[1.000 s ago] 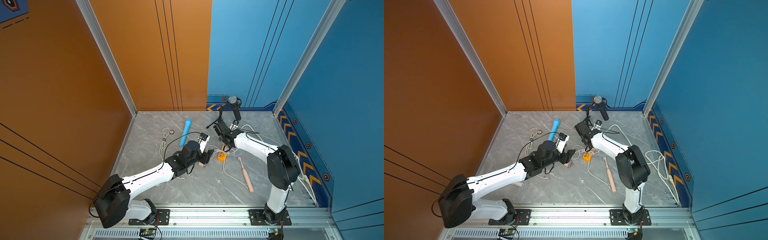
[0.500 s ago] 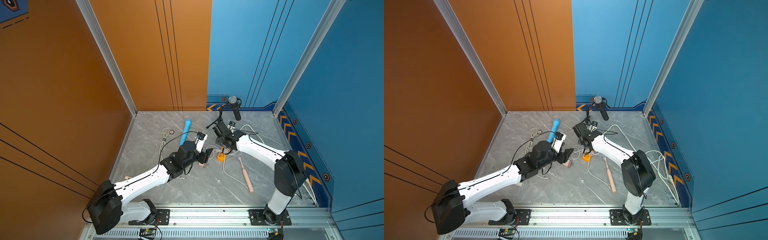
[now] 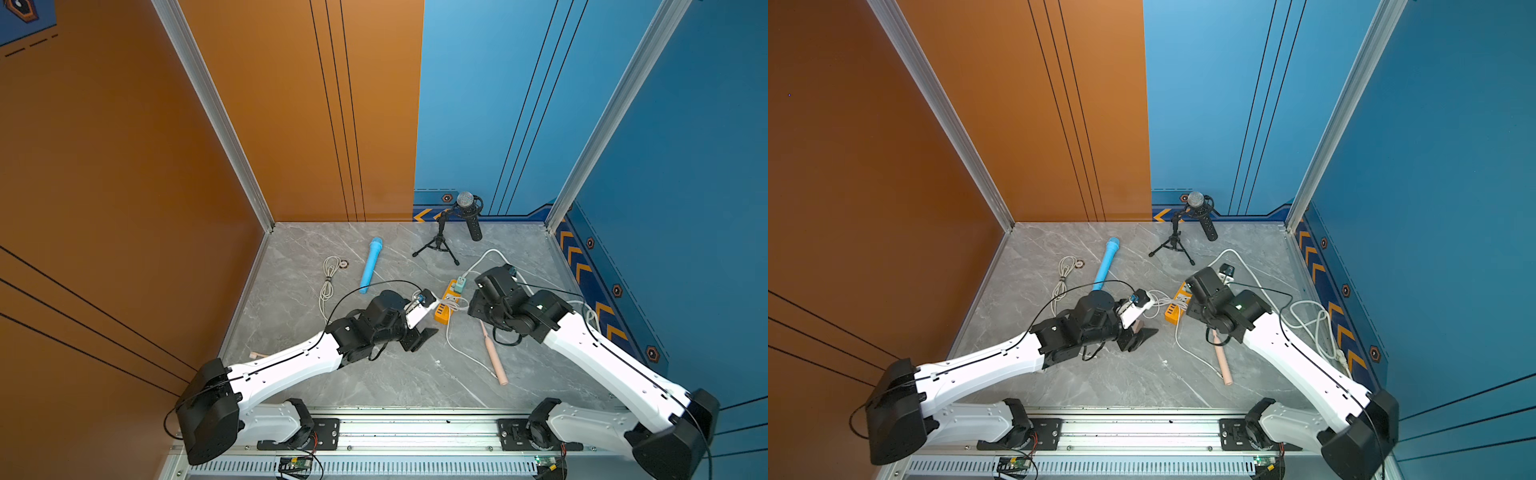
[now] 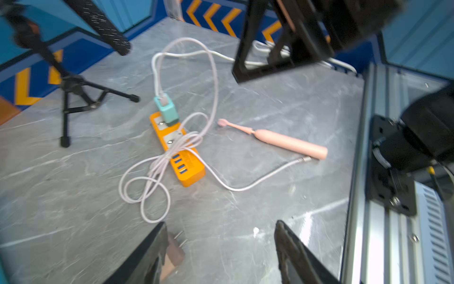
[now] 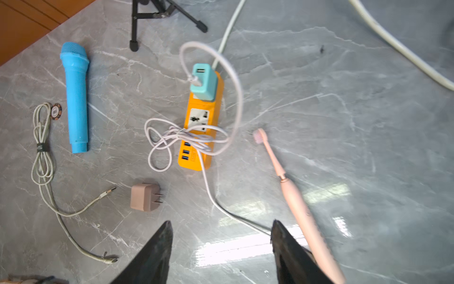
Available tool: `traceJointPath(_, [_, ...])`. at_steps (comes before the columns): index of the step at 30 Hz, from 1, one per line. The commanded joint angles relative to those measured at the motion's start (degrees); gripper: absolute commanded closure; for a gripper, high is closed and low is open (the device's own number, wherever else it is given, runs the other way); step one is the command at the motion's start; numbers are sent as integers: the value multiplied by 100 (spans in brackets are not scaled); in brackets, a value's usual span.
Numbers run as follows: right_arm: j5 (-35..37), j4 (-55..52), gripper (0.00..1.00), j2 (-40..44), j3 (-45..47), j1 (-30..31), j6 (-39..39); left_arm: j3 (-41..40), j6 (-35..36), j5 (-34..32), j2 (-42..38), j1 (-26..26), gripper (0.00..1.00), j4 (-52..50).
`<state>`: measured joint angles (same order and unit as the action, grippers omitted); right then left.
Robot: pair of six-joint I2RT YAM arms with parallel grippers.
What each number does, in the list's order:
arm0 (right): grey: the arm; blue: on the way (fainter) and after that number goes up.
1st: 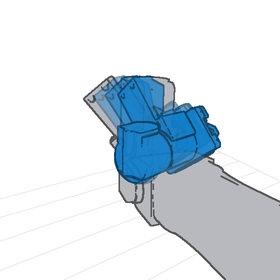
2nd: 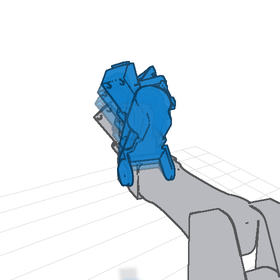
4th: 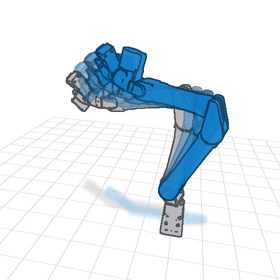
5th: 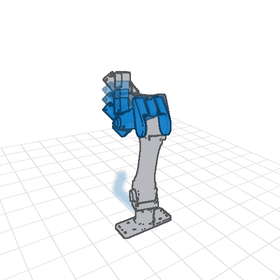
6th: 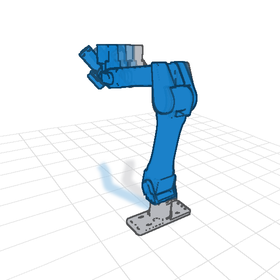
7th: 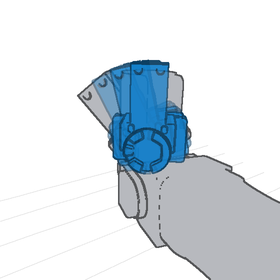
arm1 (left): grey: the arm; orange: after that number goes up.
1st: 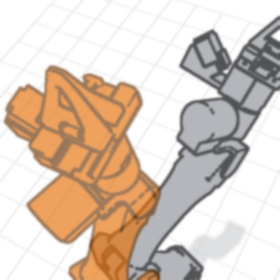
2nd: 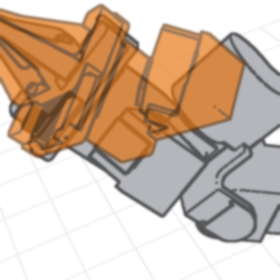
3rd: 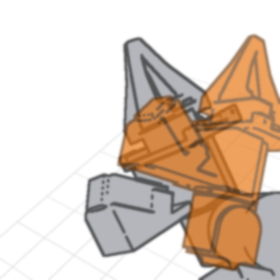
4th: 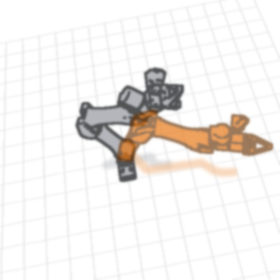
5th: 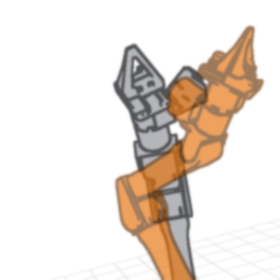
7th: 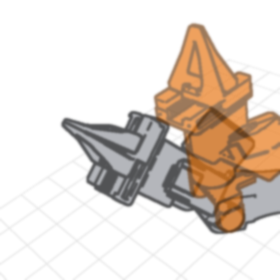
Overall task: Charge the electric toothbrush
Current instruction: Pick up the charging cable from the center of the board.
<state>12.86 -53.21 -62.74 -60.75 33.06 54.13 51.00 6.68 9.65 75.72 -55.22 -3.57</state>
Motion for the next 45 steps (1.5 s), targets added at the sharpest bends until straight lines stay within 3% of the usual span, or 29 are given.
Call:
traceJointPath(1, [-491, -988, 35, 569, 561, -753, -212, 623, 983, 690, 723, -538, 31, -628])
traceJointPath(7, [-1415, -1075, 34, 1215, 1297, -2588, -1123, 1712, 1627, 754, 2311, -1283, 32, -671])
traceJointPath(16, [-2598, -566, 34, 1239, 1876, -4098, -1662, 3382, 1828, 1545, 4037, -997, 36, -1717])
traceJointPath(30, [-2607, -405, 35, 1191, 1964, -4356, -1704, 4341, 2087, 1290, 5073, -903, 53, -2178])
traceJointPath(40, [-2586, -379, 34, 1189, 1988, -4444, -1713, 4400, 2323, 819, 5335, -922, 67, -2183])
traceJointPath(45, [-2578, -329, 34, 1174, 2040, -4452, -1678, 4274, 2440, 537, 5324, -919, 79, -2180])
